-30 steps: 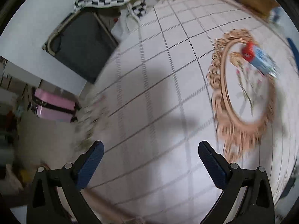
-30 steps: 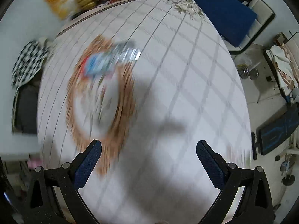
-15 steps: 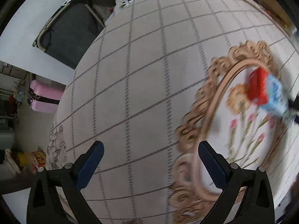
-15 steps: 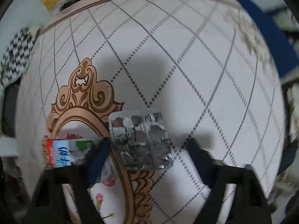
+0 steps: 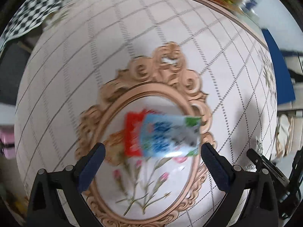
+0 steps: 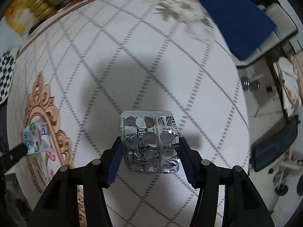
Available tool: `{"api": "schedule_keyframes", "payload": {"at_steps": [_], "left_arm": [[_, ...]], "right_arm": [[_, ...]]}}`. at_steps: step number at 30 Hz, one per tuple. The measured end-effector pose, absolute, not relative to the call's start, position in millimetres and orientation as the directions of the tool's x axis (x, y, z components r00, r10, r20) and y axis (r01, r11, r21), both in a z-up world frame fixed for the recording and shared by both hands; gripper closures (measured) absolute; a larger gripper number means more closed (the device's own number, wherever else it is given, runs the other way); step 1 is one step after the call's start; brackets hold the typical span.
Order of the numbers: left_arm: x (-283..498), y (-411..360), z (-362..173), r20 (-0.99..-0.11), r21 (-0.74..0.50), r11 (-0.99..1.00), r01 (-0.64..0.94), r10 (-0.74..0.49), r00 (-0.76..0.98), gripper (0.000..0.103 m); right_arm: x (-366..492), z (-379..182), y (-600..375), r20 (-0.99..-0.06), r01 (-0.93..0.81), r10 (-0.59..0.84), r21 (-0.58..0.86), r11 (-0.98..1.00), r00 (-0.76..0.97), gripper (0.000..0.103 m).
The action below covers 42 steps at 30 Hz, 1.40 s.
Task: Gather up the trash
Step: 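Grasp the milk carton with the left tool while the right grasps the second blister pack, then carry the milk carton and blister pack over the bin and release them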
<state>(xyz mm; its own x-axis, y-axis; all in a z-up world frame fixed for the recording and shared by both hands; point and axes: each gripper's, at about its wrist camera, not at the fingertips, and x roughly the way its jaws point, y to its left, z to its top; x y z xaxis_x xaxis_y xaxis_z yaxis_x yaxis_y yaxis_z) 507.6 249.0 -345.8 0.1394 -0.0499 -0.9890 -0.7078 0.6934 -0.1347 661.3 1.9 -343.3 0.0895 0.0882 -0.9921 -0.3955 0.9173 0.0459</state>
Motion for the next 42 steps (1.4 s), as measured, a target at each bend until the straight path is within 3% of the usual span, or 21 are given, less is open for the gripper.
{"api": "schedule_keyframes", "payload": {"at_steps": [6,10,25,35,42], "left_arm": [[523.6,239.6,-365.3,-0.999,-0.030,0.739,-0.673,-0.004,0.040,0.001],[518.9,237.3,-360.8,-0.997,-0.033,0.739,-0.673,0.021,0.072,0.011],[457.2,164.3,-262.1,-0.953,0.033,0.780,-0.625,0.213,0.217,0.011],[308.6,145.2,-199.9,-0.906,-0.029,0.799,-0.600,0.233,0.354,0.011],[168.5,104.5,-171.1,-0.880,-0.079,0.850,-0.521,0.187,0.438,0.011]], "right_arm": [[666.5,-345.4,-3.3,-0.992,-0.375,0.087,0.047,0.926,0.088,0.044],[655.4,-338.4,0.4,-0.991,-0.390,0.094,0.051,0.919,0.092,0.044],[565.4,-276.7,-12.2,-0.970,-0.463,0.185,0.091,0.882,0.161,0.044],[422.0,-206.5,-59.6,-0.930,-0.487,0.288,0.146,0.861,0.230,0.044],[266.7,-166.3,-109.5,-0.897,-0.475,0.324,0.154,0.866,0.300,0.044]]}}
